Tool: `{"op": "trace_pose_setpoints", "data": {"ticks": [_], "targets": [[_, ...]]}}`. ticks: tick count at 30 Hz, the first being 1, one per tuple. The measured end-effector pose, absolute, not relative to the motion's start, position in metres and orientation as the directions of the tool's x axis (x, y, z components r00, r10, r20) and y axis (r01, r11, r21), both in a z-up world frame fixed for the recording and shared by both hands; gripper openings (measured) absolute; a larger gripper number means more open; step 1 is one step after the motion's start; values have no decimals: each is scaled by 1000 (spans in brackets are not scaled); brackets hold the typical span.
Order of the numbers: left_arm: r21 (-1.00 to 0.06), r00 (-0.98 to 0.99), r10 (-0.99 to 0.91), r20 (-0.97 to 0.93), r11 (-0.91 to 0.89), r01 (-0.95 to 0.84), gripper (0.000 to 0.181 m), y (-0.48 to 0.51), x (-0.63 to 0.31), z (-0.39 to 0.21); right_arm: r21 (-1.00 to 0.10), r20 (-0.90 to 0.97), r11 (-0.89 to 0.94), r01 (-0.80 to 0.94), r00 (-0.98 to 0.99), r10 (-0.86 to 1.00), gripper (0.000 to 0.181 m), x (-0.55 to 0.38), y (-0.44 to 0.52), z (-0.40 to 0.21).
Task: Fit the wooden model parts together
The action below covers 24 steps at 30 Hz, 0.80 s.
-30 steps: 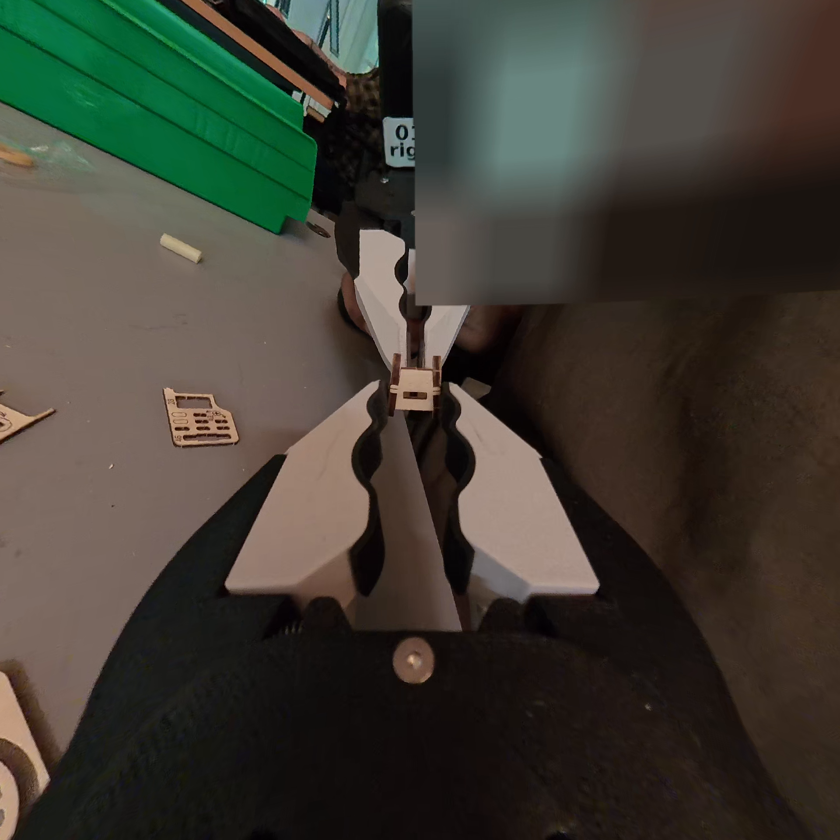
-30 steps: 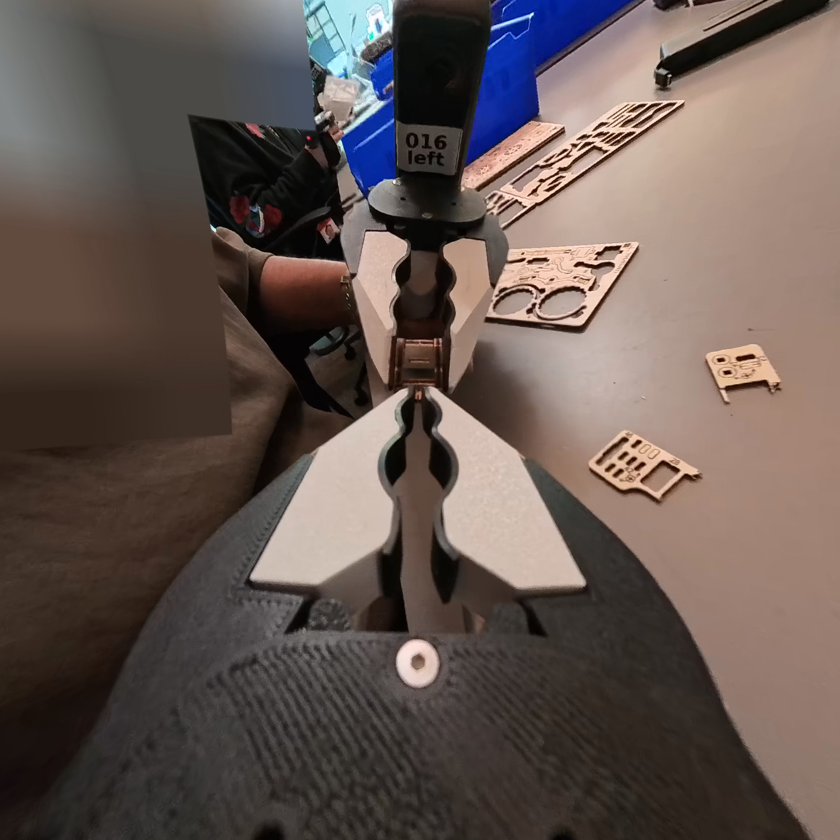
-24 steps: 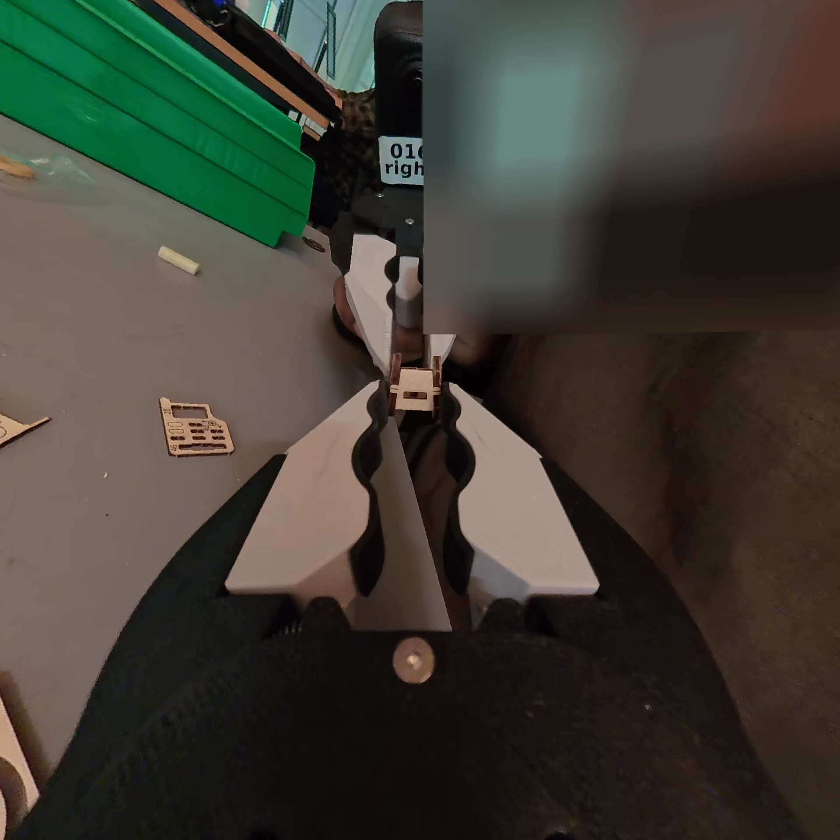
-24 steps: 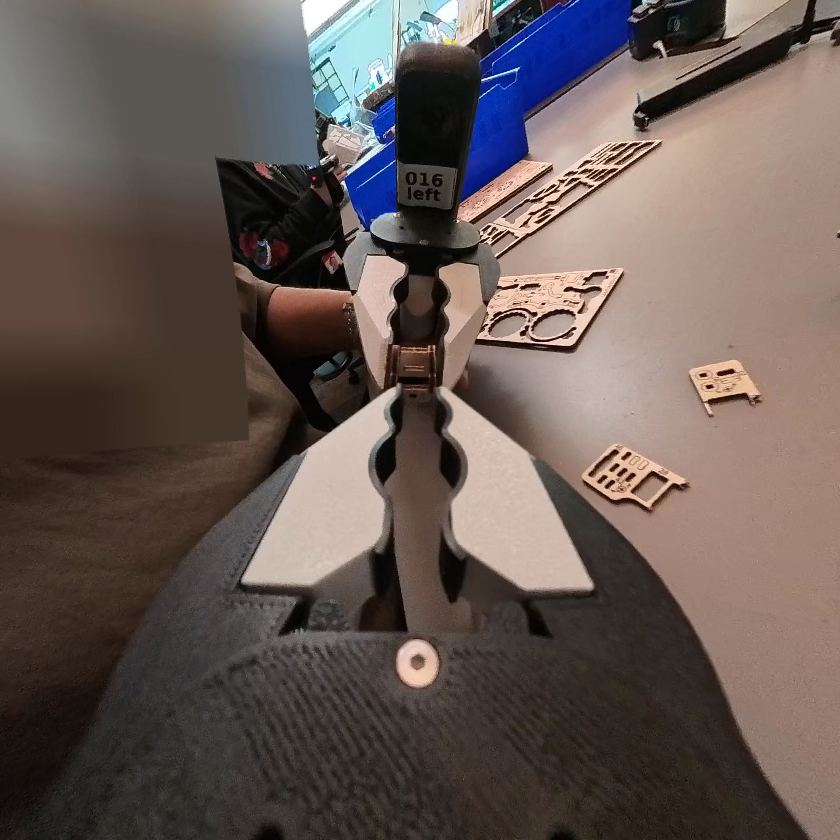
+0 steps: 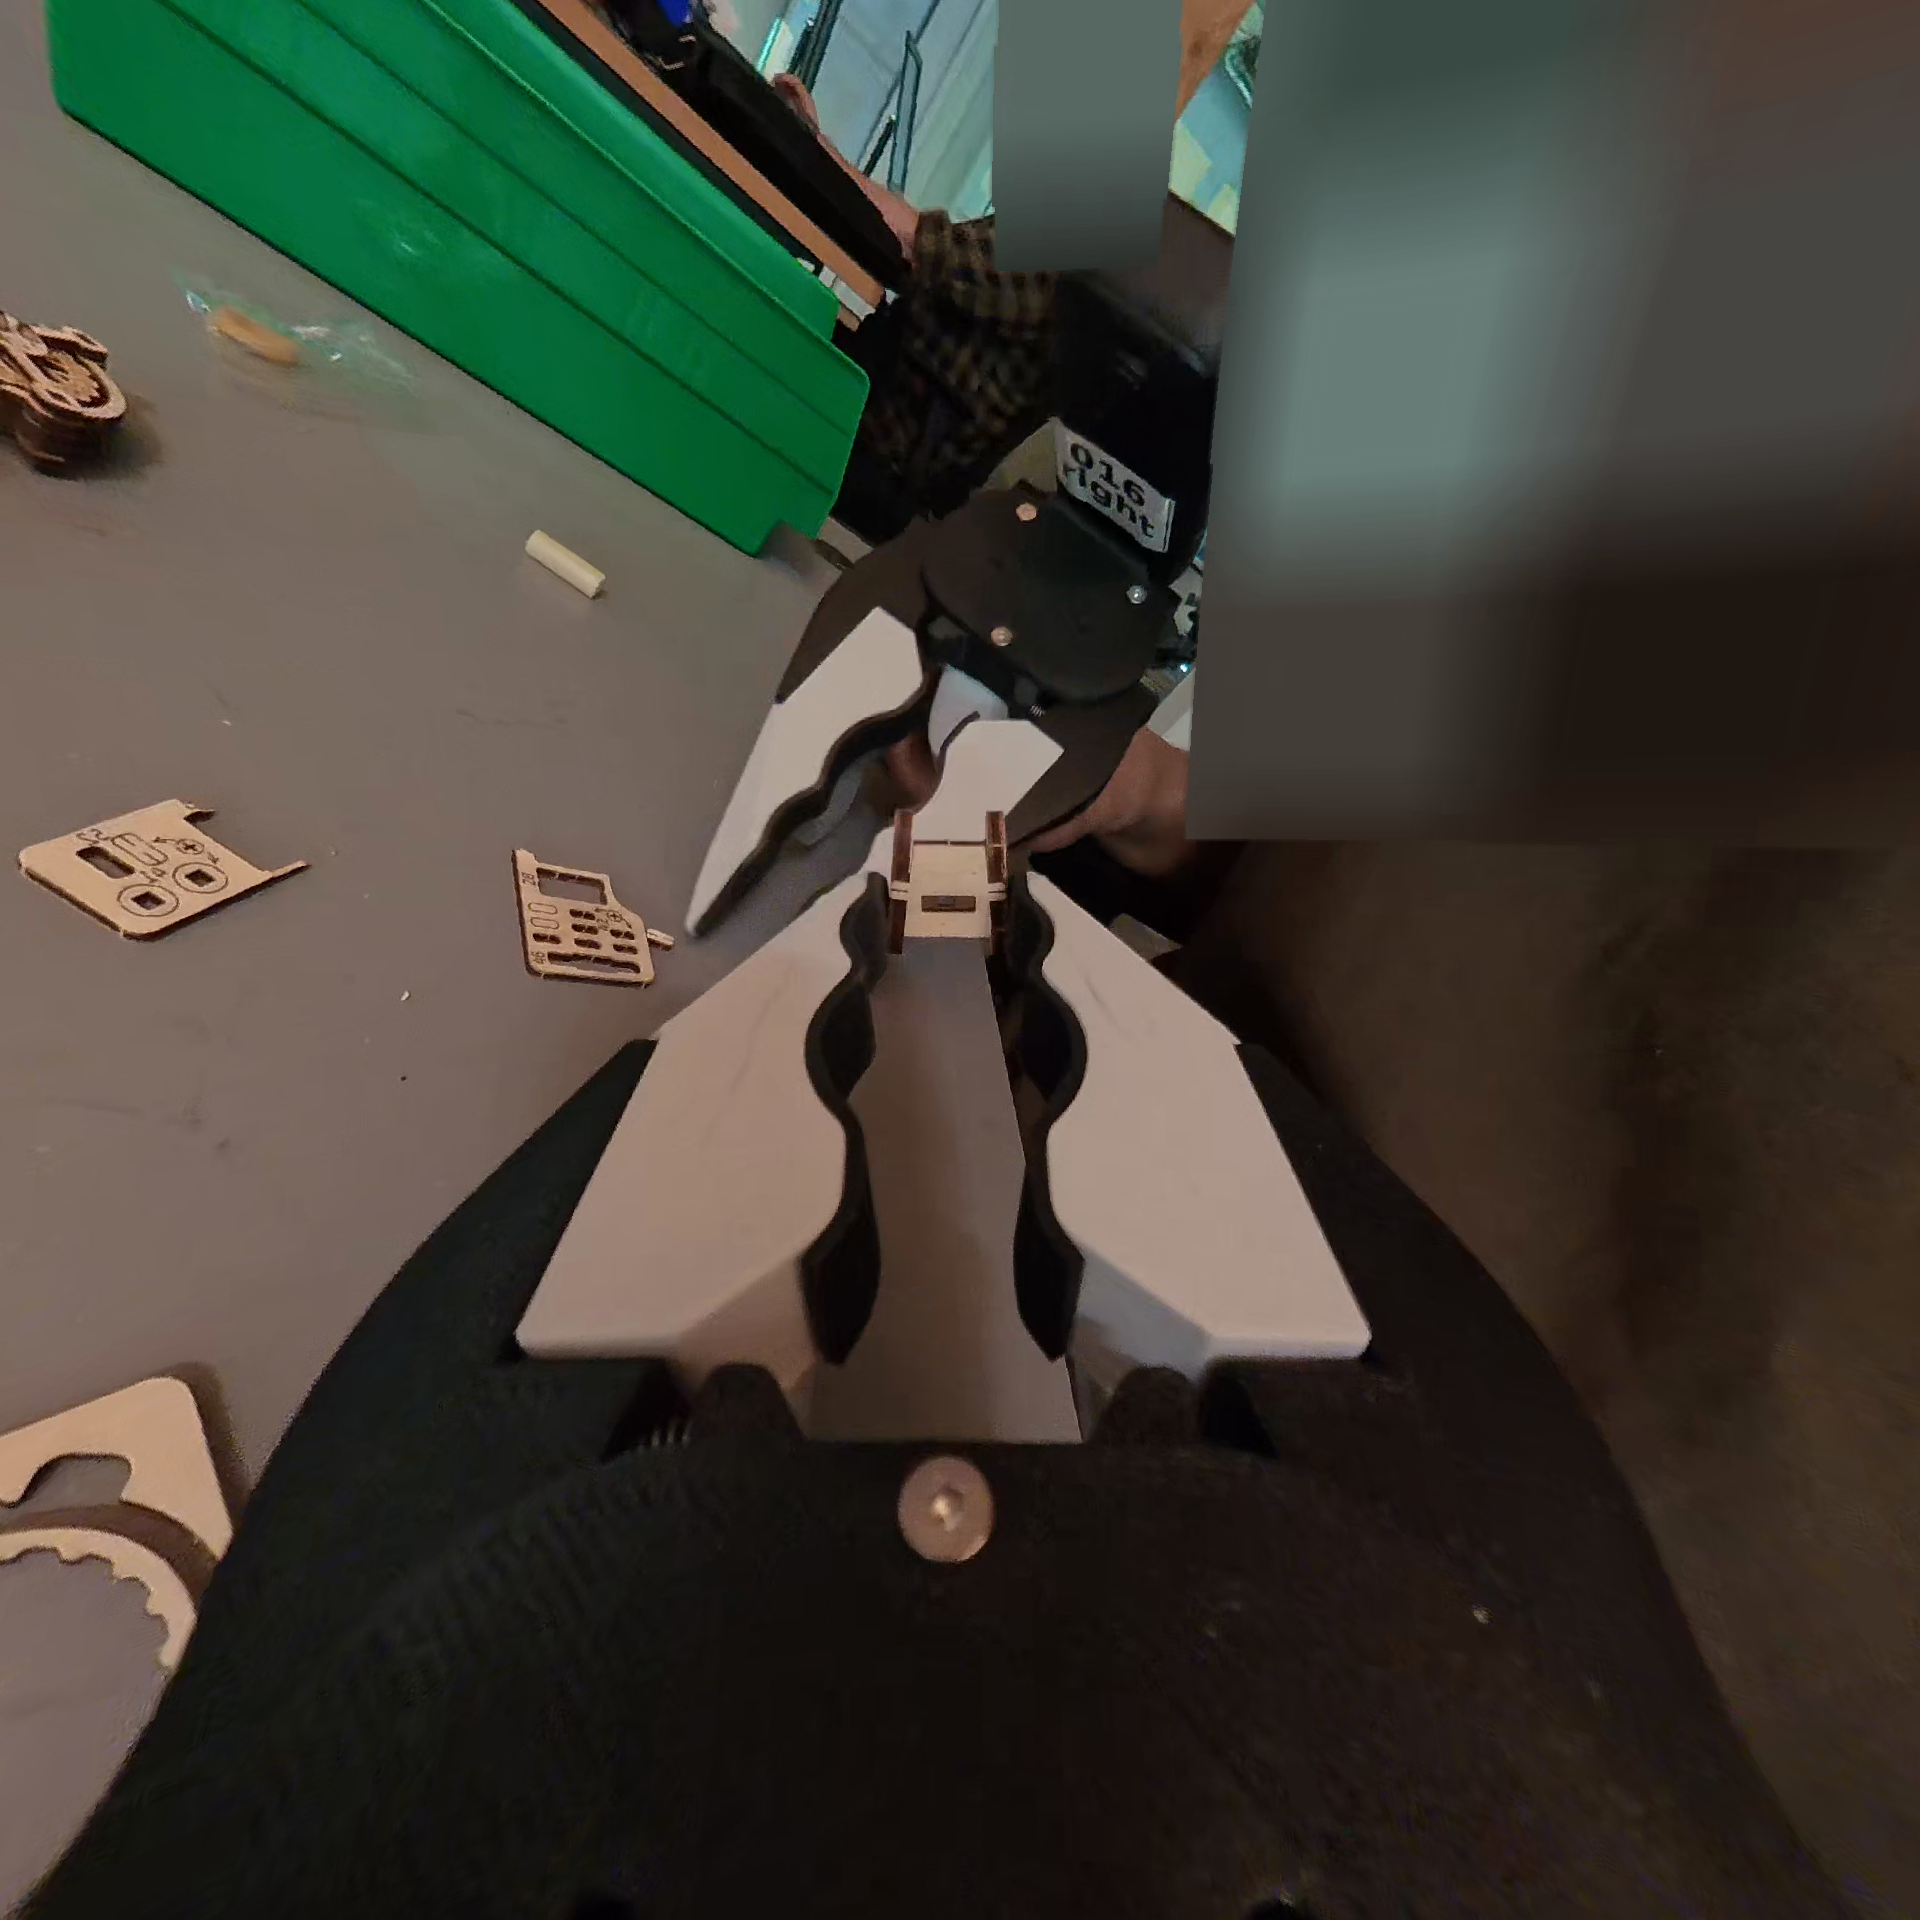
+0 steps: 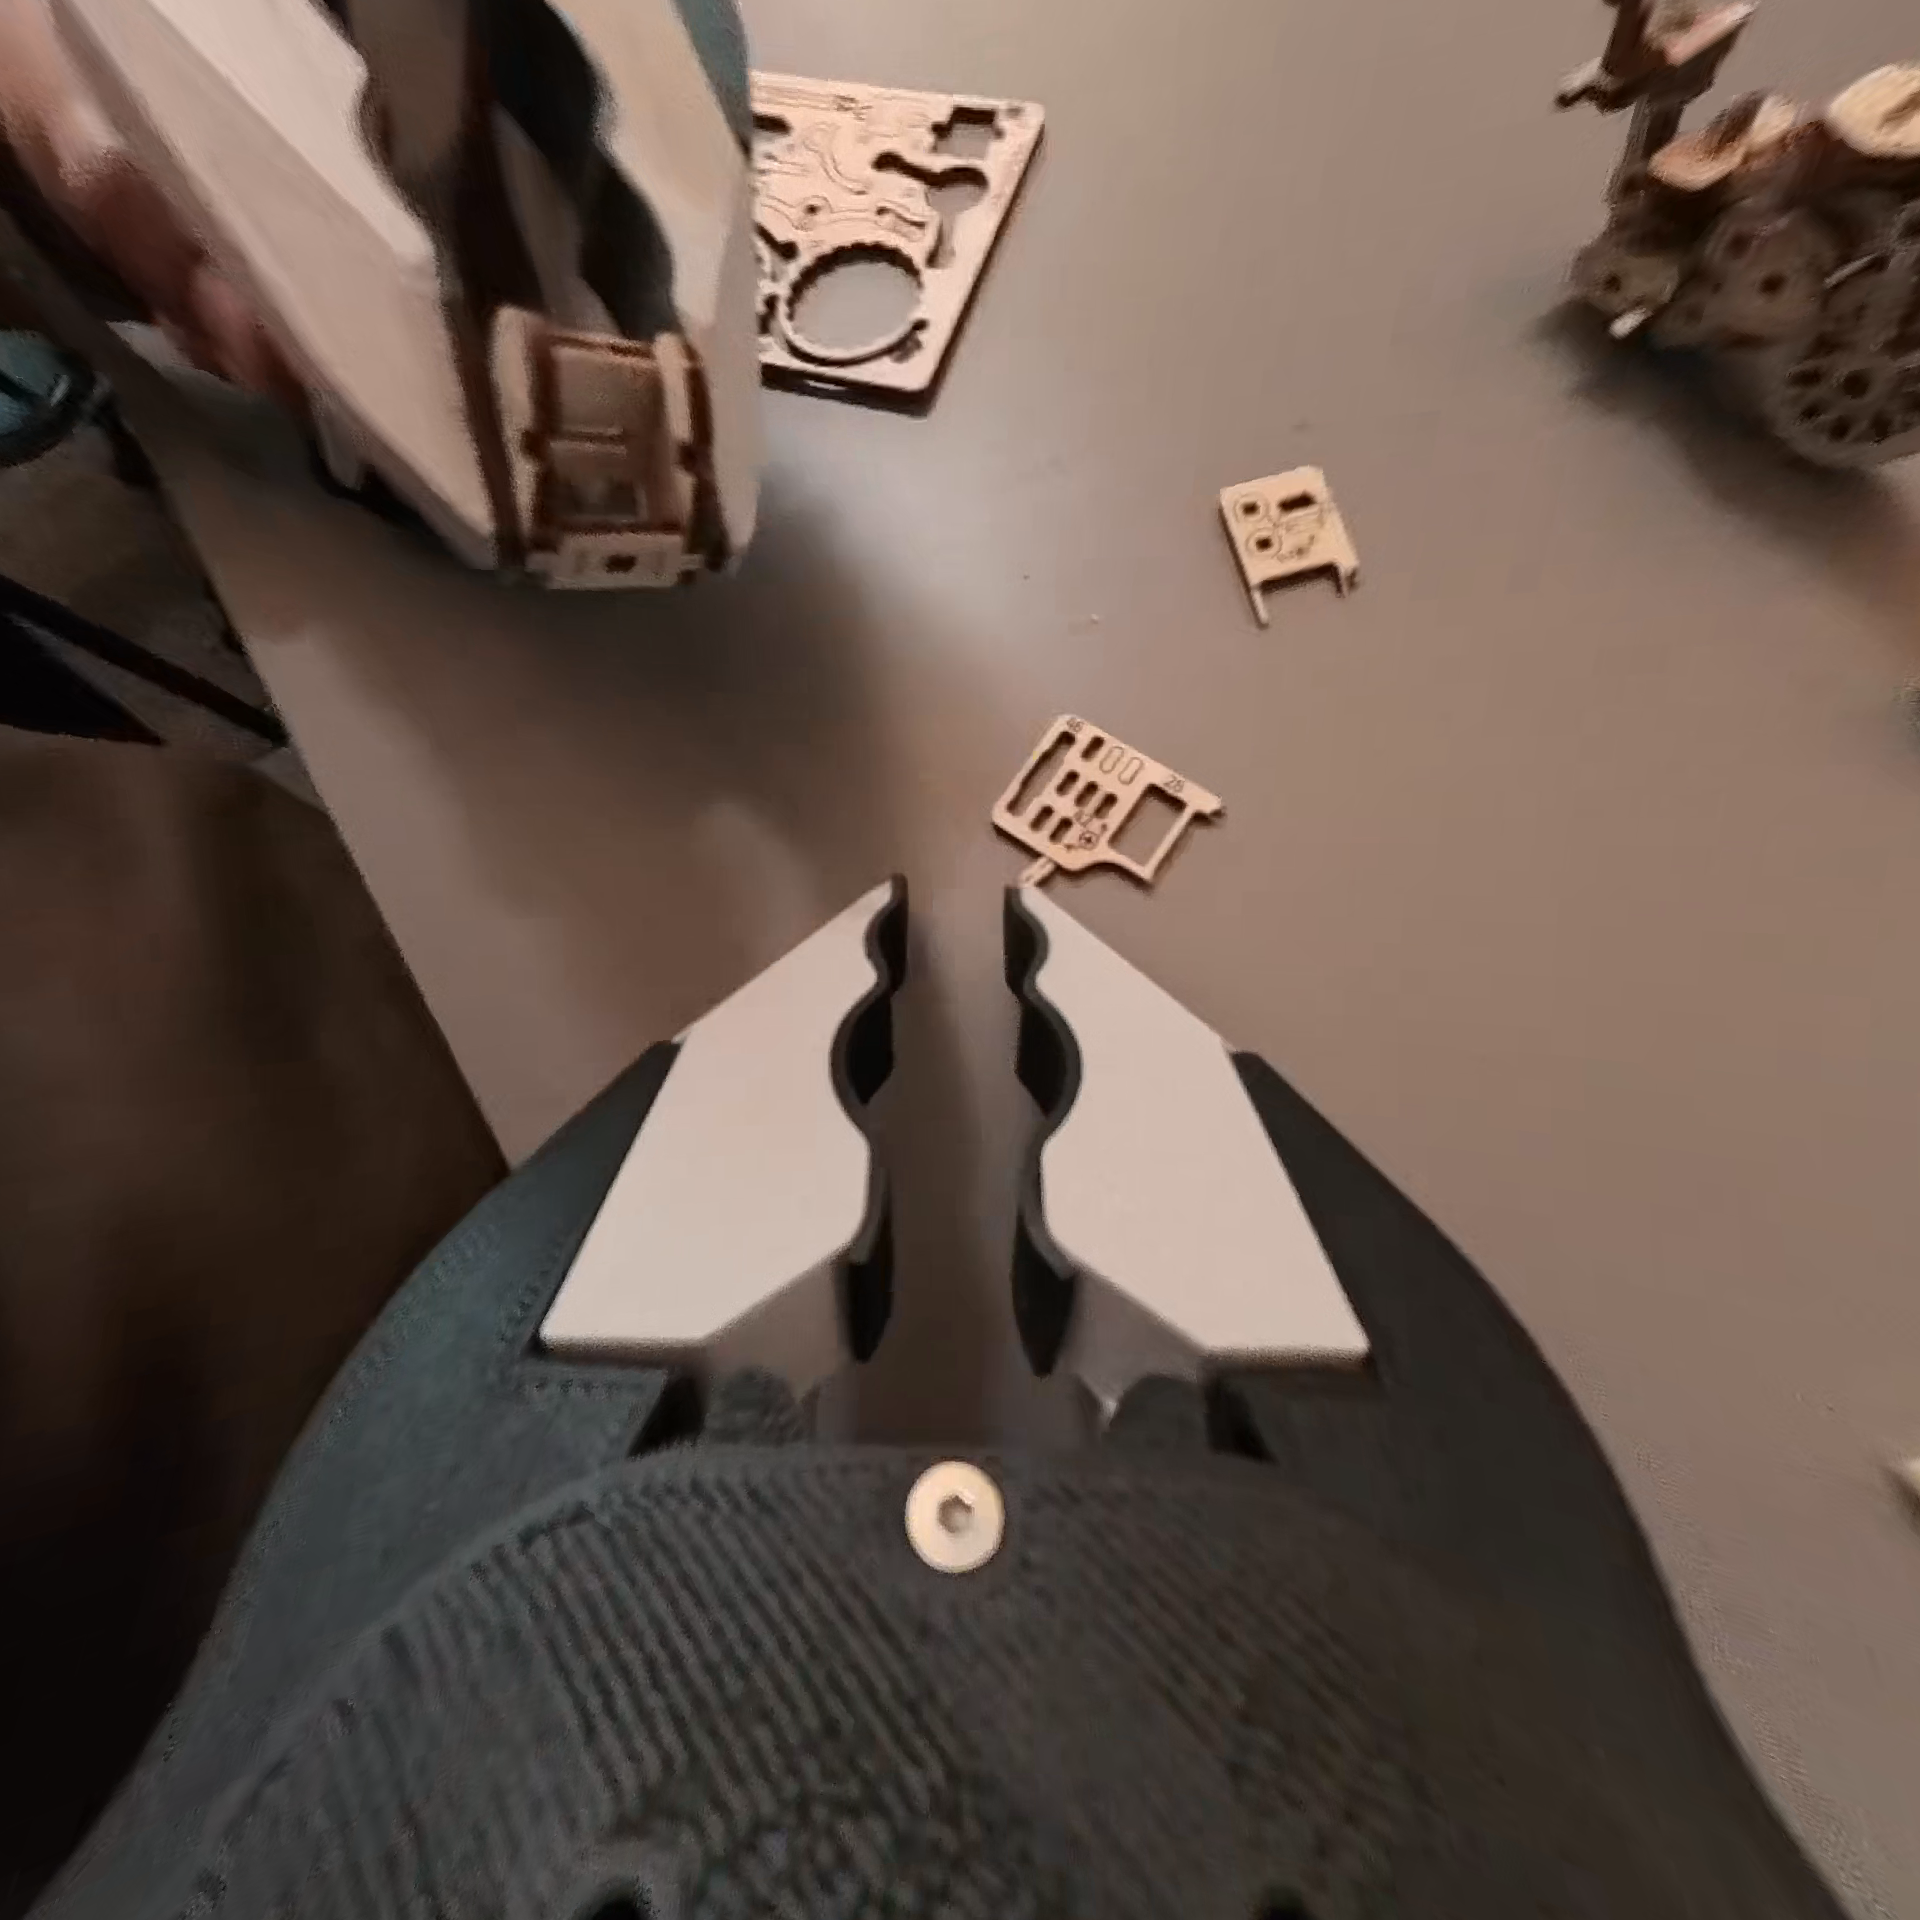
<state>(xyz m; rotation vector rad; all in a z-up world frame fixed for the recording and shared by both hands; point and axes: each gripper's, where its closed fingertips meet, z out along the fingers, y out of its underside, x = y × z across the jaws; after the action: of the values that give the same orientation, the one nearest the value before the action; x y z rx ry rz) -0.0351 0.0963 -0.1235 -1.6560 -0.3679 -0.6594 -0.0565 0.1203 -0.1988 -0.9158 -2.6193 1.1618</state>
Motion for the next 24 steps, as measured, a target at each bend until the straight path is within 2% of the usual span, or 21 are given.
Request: {"op": "trace_pose_setpoints", "data": {"ticks": [4, 6, 8, 12, 16, 20, 24], "targets": [[-795, 790, -124, 600, -204, 571, 21, 97, -32, -123, -701, -122, 478, 529, -750, 650, 19, -68, 126, -201], [-797, 792, -127, 597, -203, 569, 21, 96, -31, -122, -703, -127, 462, 540, -736, 665, 13, -71, 128, -202], [-798, 791, -132, 597, -203, 568, 21, 96, -30, -121, -706, -110, 465, 534, -731, 673, 6, -75, 130, -203], [-799, 790, -144, 596, -208, 564, 21, 95, -27, -120, -710, -84, 479, 517, -737, 671, 7, -78, 128, -203], [-801, 792, -148, 593, -210, 561, 22, 94, -26, -119, -711, -48, 497, 498, -739, 672, 0, -80, 130, -203], [-800, 791, -148, 594, -210, 562, 22, 94, -26, -119, -710, -48, 492, 504, -731, 681, 0, -81, 134, -204], [-799, 789, -148, 596, -210, 564, 21, 94, -26, -119, -719, -95, 457, 523, -726, 681, 12, -79, 132, -203]]}}
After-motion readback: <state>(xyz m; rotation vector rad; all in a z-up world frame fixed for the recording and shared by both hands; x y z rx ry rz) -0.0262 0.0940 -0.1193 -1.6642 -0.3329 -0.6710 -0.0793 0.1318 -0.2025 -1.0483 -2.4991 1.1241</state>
